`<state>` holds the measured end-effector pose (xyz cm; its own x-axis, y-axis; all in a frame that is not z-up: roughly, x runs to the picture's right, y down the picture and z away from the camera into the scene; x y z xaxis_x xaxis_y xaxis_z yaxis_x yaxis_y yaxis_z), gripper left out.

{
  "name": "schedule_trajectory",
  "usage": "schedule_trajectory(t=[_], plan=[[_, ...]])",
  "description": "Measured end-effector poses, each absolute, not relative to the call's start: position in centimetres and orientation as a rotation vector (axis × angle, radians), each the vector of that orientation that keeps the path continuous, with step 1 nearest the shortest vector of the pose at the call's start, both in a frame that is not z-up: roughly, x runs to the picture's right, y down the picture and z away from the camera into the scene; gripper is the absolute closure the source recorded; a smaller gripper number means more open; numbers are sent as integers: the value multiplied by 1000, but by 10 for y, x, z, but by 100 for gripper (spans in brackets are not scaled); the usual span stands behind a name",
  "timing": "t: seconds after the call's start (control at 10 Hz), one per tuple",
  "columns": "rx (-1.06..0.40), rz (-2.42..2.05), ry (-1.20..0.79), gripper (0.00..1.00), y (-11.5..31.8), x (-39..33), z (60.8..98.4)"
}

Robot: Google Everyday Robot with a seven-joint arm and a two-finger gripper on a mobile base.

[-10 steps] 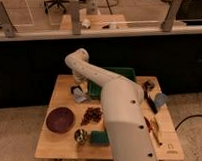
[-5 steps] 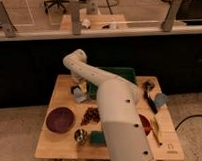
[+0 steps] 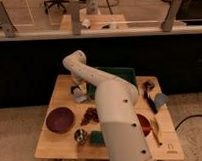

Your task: Wipe purple bowl with eraser

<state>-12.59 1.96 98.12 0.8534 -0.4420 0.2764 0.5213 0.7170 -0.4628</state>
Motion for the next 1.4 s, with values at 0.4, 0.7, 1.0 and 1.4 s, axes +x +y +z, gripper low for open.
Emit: schedule_trajectory(t=[0.4,0.7,1.0,1.4], plan=[[-564,-536,-146,20,24,-125,984],[-563,-548,-143,20,27,-123,986],[-562,-573,-143,20,30,-123,990],[-556,-594,-132,20,25,-122,994]])
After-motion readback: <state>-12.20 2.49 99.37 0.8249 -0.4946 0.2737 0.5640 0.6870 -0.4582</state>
